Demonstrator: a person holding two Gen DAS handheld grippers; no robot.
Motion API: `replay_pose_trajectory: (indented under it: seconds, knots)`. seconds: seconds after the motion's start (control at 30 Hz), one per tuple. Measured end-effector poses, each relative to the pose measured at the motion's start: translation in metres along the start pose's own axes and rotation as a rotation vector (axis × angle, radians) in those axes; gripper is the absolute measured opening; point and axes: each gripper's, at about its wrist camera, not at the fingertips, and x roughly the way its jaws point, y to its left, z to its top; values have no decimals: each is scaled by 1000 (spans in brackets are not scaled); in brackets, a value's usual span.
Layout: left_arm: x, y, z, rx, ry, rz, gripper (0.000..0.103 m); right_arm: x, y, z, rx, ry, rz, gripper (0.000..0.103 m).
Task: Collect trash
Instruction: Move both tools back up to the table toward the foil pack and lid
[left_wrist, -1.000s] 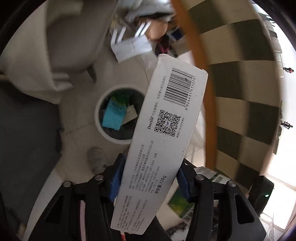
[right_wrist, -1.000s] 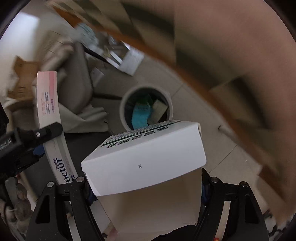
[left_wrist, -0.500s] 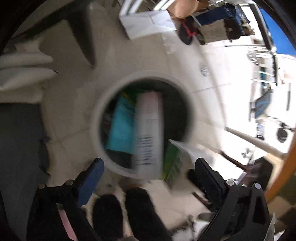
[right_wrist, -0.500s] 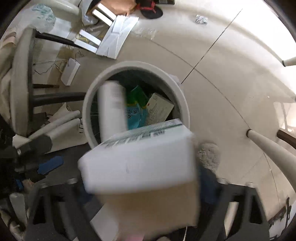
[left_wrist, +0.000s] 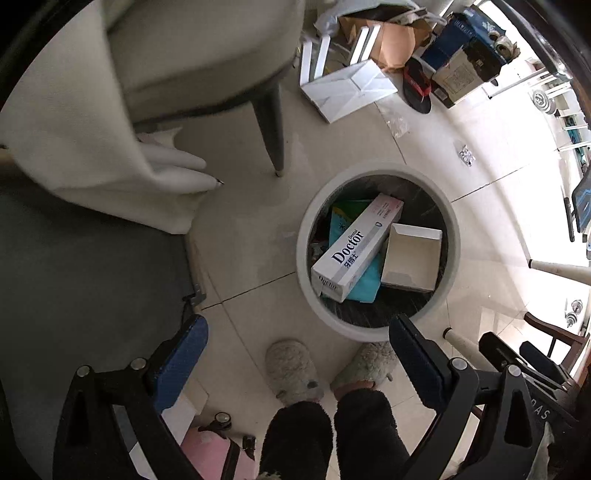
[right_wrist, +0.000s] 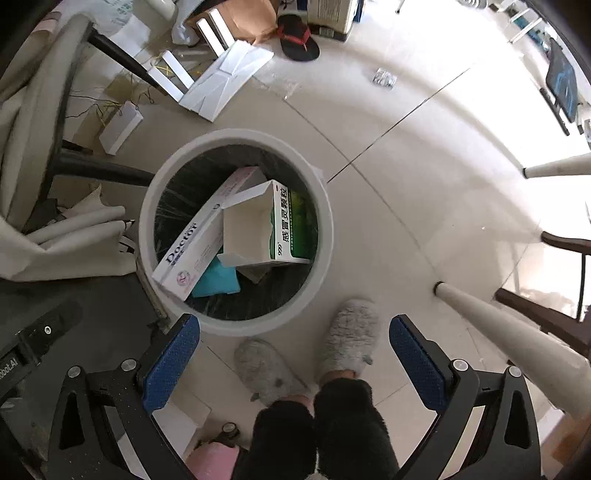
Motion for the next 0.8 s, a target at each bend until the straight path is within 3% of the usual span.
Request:
replay_pose_trajectory:
  seconds: [0.53, 0.8]
  knots:
    - [-163, -1, -43, 34, -85, -3, 100, -175, -1, -41, -58, -81, -8, 103]
    - [-261, -10, -79, 79, -137, -23, 100, -284, -2, -78, -84, -124, 18, 103]
